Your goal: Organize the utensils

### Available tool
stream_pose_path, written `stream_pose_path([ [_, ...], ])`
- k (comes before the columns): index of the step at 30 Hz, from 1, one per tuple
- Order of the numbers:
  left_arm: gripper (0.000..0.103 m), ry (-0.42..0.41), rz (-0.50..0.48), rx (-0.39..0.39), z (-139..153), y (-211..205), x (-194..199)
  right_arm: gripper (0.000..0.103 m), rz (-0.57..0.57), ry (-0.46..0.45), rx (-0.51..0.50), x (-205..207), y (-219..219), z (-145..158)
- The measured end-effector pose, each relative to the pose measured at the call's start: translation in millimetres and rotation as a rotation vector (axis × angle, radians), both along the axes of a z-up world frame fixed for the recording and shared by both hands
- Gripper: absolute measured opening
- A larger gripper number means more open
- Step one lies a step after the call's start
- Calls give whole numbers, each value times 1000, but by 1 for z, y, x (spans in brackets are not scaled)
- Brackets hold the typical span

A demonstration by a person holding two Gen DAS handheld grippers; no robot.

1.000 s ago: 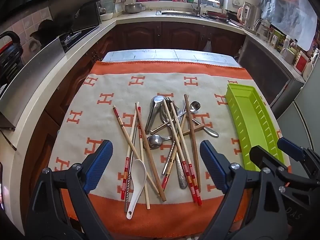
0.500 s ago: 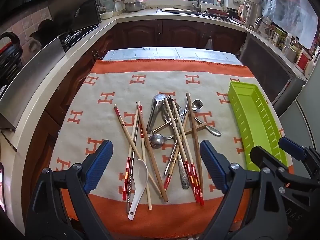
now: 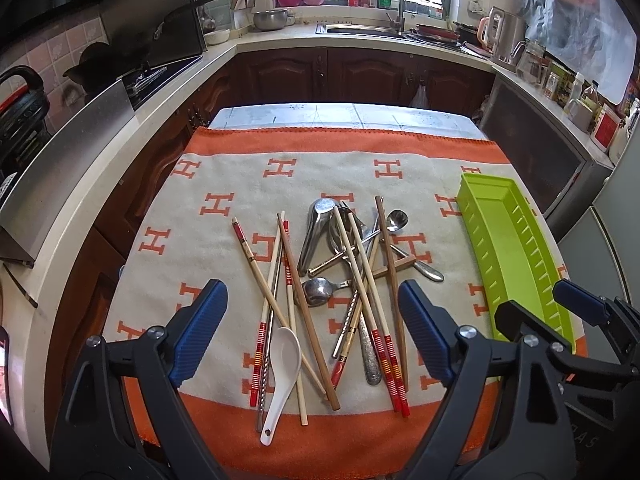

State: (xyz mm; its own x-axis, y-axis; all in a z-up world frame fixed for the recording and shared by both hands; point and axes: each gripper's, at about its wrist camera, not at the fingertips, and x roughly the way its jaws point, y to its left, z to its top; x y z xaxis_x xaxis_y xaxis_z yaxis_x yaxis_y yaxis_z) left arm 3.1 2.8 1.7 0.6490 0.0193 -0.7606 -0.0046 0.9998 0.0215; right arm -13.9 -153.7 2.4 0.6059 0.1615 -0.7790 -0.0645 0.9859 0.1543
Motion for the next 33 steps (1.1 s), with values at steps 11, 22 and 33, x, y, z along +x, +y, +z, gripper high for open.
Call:
stream_pose_path([
  [11,83,6,3,-11,2,1,0,79,4,11,-1,3,-1,-2],
  [22,83,11,13,-24,-3,5,6,79,31,11,-11,3,5,-2],
  [33,83,26,8,-49,-5,8,8,78,34,14,-10,2,5,-2],
])
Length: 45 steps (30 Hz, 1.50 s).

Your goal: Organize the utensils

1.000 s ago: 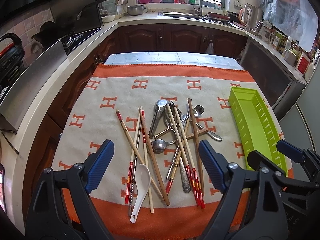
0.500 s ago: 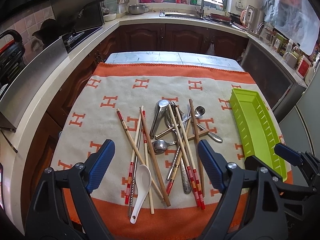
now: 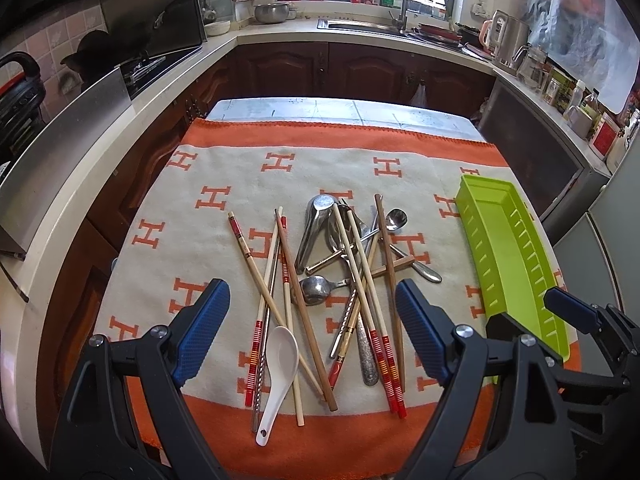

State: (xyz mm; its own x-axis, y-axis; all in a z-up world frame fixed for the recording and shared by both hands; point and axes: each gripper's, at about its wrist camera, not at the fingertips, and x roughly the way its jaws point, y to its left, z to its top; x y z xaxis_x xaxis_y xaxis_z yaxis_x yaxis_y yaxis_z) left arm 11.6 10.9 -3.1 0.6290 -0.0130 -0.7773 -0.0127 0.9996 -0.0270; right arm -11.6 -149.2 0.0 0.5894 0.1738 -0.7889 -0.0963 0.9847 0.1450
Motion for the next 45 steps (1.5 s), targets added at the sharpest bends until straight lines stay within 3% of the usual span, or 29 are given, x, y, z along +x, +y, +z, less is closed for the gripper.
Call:
stream_pose_path([
  [22,83,51,-68,-39,13,16,30,64,72,9,9,27,8,15],
  [34,83,61,-107,7,24,37,56,59,76,33,48,55,5,25],
  [38,83,29,-129,49,23,43,64,51,99,69,78,67,5,25],
  [40,83,52,-127,49,17,49,72,48,109,110,104,76,7,19],
  [45,53,182,-135,-60,-19,67,93,36,120,245,178,98,11,-10],
])
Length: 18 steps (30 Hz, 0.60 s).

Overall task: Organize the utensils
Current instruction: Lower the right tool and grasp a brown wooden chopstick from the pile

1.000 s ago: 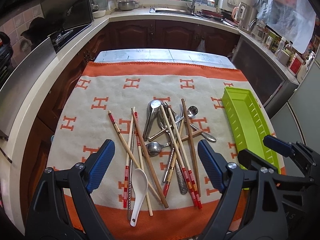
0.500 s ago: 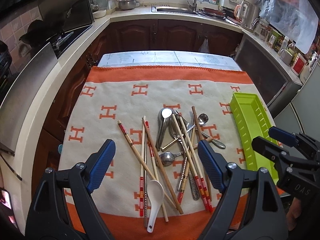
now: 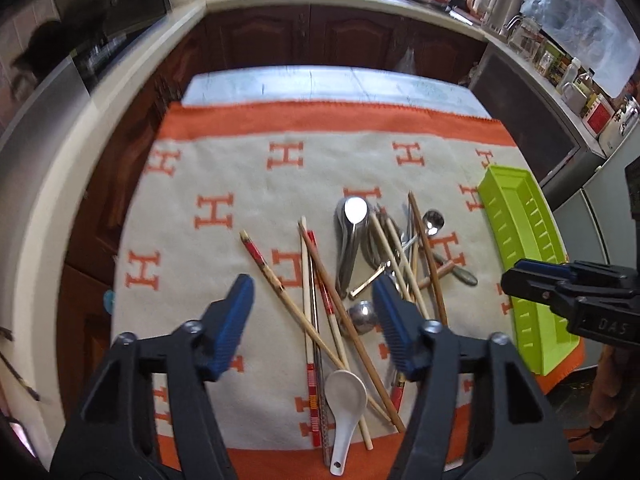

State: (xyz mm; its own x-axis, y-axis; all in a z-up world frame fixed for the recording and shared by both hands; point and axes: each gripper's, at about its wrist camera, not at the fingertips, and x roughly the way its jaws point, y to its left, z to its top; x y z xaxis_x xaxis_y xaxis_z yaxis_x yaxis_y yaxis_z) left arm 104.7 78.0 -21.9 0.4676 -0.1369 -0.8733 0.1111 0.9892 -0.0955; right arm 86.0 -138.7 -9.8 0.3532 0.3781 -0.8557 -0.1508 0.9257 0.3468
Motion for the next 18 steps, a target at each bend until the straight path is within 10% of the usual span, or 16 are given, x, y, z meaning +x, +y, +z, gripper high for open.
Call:
stream_pose_path([
  [18,15,243,-49,-240,-84,-63,37,19,21,245,-40,34,20,-100],
])
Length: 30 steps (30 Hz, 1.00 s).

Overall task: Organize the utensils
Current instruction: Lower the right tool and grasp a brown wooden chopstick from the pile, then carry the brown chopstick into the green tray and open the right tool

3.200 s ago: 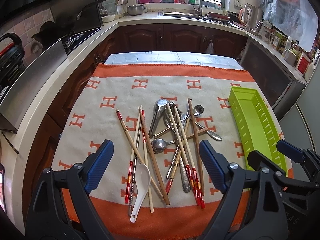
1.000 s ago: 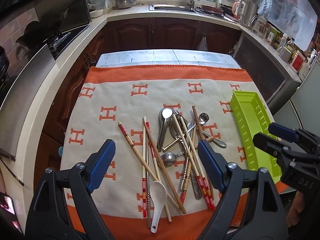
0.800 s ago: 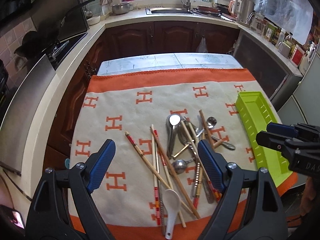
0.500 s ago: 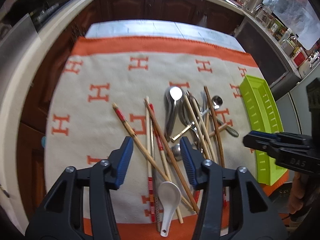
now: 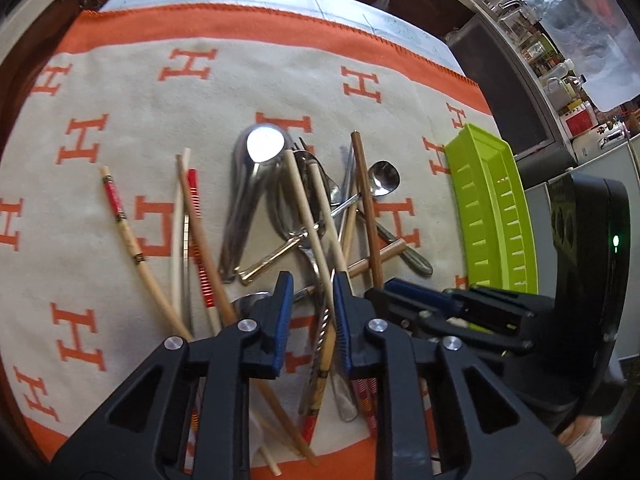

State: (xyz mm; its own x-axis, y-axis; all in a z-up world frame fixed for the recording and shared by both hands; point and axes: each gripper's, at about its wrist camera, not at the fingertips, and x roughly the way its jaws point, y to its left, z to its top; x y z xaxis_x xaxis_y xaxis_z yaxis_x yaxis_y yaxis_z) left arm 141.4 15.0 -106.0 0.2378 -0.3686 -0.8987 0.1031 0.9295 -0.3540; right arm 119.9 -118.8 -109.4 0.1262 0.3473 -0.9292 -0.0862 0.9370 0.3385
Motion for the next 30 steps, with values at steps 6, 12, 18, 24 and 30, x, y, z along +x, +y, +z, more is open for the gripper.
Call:
stream_pose_path([
  [6,8,63,7,-5,-20,-16,10,10,14,-12,-15,2,5,-8],
  [12,8,74,36,-10,-27,-22,15,7,-10,-16,15,0,-5,-8],
  [18,4,90,81,-47,-26,-16,15,7,-25,-5,53,-8,-18,-7],
  [24,3,70,73,-93,-6,-15,2,7,-31,-31,99,-19,-28,6],
  [30,3,53,30,-133,21,-25,-13,7,-60,-64,154,-31,-46,25],
])
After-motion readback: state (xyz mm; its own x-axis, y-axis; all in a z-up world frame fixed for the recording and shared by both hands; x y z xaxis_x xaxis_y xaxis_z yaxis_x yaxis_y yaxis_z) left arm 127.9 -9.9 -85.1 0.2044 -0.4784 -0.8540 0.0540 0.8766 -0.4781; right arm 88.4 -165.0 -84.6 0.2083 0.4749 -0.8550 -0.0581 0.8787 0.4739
